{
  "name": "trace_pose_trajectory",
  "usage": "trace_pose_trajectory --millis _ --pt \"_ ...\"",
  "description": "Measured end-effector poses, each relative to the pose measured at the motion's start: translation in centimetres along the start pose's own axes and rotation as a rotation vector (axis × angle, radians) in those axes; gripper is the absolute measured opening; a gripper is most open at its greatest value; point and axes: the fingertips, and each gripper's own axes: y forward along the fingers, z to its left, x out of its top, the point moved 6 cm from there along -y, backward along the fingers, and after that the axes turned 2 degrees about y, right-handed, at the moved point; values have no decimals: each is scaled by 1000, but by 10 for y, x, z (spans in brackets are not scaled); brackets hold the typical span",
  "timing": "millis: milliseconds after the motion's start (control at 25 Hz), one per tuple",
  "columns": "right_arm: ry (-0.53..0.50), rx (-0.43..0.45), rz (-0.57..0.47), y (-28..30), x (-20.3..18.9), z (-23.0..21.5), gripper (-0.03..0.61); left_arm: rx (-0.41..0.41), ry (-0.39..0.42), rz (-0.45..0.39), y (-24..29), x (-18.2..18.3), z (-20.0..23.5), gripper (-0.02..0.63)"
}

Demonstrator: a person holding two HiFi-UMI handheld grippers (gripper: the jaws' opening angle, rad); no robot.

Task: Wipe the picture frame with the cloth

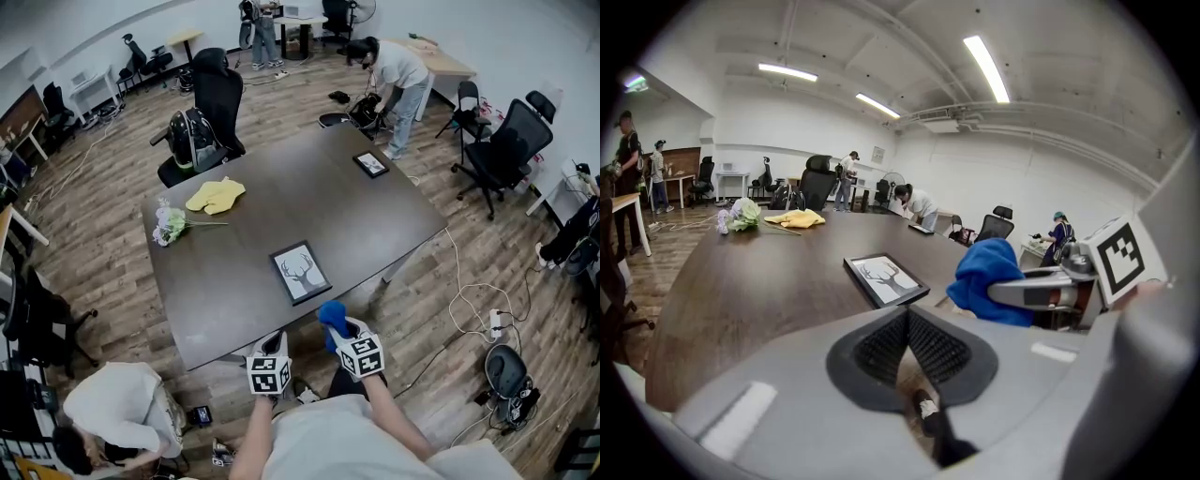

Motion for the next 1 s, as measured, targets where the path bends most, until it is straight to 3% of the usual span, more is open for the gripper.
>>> trace_pose_trajectory --millis 1000 --pt "-25 20 -13 -6 -3 5 89 23 -6 -29 -10 -2 -3 52"
